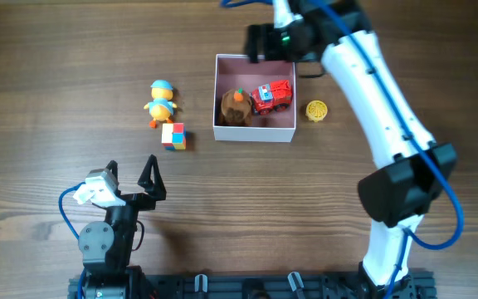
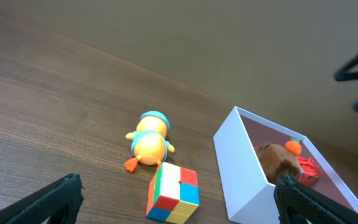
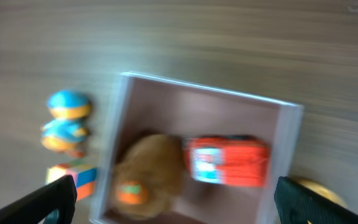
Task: Pack container
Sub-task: 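Lift the brown plush into the box and release it, then move the right gripper to the yellow round toy and grasp it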
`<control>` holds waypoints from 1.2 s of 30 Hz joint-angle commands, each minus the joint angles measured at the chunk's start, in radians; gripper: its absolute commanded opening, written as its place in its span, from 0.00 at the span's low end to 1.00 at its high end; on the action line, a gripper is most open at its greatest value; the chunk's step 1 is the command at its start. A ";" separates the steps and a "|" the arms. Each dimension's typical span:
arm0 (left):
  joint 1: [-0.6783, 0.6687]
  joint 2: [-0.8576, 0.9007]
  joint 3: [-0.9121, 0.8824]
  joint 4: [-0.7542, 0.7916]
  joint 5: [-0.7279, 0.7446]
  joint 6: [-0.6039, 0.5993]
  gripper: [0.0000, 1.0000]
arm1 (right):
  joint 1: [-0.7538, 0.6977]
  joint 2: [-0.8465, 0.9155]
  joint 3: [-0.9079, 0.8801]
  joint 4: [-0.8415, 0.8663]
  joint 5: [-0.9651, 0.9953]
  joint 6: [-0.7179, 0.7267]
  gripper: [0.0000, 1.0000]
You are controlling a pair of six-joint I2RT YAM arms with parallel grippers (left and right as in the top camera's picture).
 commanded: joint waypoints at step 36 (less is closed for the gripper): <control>0.002 -0.004 -0.008 0.000 0.012 -0.010 1.00 | -0.162 0.081 -0.482 0.082 0.147 -0.217 1.00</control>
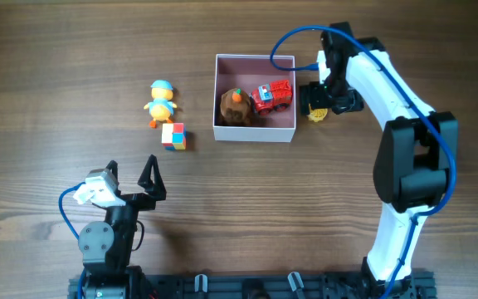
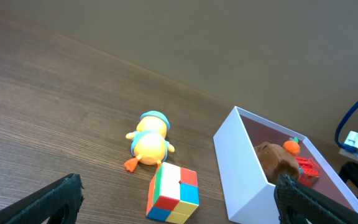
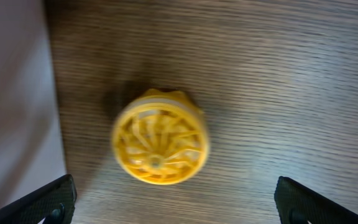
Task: Pack container
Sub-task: 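Move the right gripper to the yellow round toy and grasp it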
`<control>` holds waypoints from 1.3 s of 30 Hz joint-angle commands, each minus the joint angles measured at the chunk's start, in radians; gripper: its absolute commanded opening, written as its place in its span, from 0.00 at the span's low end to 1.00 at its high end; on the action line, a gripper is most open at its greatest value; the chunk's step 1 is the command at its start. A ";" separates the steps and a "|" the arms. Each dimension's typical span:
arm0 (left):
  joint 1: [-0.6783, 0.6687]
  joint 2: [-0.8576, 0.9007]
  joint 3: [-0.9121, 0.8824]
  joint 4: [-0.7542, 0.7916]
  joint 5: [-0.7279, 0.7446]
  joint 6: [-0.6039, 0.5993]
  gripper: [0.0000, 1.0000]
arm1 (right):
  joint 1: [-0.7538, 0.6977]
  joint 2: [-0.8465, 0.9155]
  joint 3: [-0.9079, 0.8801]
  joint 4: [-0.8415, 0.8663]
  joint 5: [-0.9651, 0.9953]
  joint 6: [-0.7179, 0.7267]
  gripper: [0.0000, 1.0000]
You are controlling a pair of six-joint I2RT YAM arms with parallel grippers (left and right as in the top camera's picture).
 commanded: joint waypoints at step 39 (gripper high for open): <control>0.002 -0.004 -0.008 0.000 0.012 -0.010 1.00 | 0.016 0.022 -0.119 0.195 0.051 0.014 0.63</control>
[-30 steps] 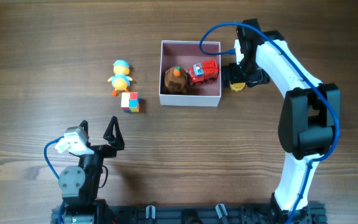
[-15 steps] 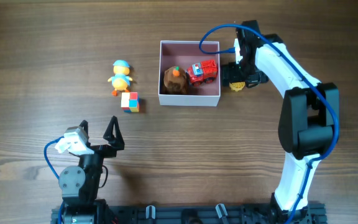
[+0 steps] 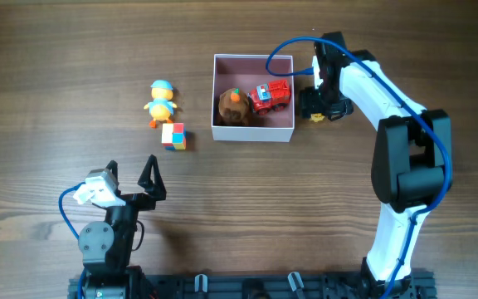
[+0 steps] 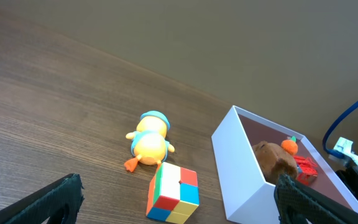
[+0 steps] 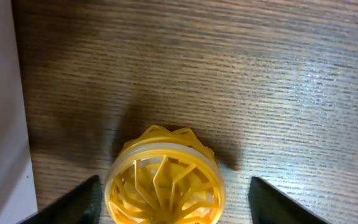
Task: Pack container
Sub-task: 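Move the right gripper to the yellow round toy and grasp it, then carry the yellow round toy into the box and release it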
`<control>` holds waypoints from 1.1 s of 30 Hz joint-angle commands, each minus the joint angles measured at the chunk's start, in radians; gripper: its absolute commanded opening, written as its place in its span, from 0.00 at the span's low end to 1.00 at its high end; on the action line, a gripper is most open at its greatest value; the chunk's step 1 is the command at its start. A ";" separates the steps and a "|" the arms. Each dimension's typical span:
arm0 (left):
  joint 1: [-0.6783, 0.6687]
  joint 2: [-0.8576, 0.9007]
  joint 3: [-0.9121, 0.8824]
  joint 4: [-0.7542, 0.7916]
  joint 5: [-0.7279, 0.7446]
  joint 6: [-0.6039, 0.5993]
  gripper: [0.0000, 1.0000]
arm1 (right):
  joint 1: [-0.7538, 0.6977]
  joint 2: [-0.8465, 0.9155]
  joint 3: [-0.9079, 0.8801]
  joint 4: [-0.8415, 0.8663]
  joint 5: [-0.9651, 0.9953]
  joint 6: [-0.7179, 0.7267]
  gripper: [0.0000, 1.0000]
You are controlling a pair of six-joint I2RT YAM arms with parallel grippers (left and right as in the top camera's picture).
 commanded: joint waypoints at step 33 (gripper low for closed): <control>0.002 -0.004 -0.008 0.000 0.012 -0.010 1.00 | 0.252 0.019 0.593 -0.188 0.054 0.068 0.45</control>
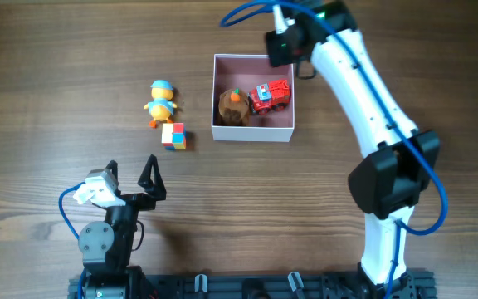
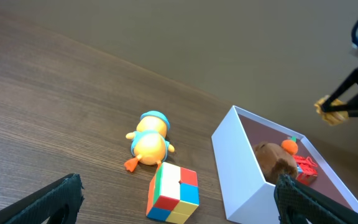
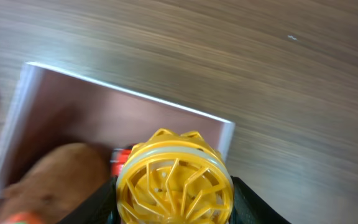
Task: Pack container
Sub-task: 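Carry the yellow round toy into the box and release it, then raise the right arm away from the box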
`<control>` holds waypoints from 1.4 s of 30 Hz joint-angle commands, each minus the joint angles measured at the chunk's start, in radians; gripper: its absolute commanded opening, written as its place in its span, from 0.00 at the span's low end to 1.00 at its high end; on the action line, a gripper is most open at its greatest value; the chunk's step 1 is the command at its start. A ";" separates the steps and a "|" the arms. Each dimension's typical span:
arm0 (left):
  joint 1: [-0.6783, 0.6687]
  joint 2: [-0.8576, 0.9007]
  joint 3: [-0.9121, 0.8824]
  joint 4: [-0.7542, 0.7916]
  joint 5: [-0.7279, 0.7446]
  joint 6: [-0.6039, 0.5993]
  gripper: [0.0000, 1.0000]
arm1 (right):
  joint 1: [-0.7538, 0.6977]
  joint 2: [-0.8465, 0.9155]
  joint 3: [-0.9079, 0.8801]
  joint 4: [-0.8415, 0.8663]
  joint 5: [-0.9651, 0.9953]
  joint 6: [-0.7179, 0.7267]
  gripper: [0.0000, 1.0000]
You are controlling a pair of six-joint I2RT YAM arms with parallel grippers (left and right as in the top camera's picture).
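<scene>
My right gripper (image 1: 282,46) is shut on a yellow spoked wheel (image 3: 174,180), with a black finger on each side of it. It hangs above the far right corner of the white box (image 1: 253,133). The left wrist view shows the wheel (image 2: 330,111) in the air beyond the box (image 2: 241,168). Inside the box lie a brown plush with an orange top (image 1: 234,106) and a red toy truck (image 1: 271,95). A yellow duck toy (image 1: 161,102) and a coloured cube (image 1: 173,135) lie on the table left of the box. My left gripper (image 1: 131,178) stands open near the front left, holding nothing.
The wooden table (image 1: 405,50) runs all round the box. The right arm (image 1: 372,108) reaches from the front right across the table's right side. The box's far rim (image 3: 129,93) shows below the held wheel.
The right gripper was down at the wheel on the table right of the box. Now it is shut on the wheel and holds it up over the box's far right corner.
At first the right gripper was above the box's far edge and the wheel lay on the table to the box's right. Then the gripper hung open over the wheel, then low around it. Now it holds the wheel above the box. The left arm stayed still.
</scene>
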 commanded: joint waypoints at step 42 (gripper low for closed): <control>0.002 -0.004 -0.008 0.000 0.012 -0.010 1.00 | -0.585 -0.068 -0.250 0.100 0.145 0.222 1.00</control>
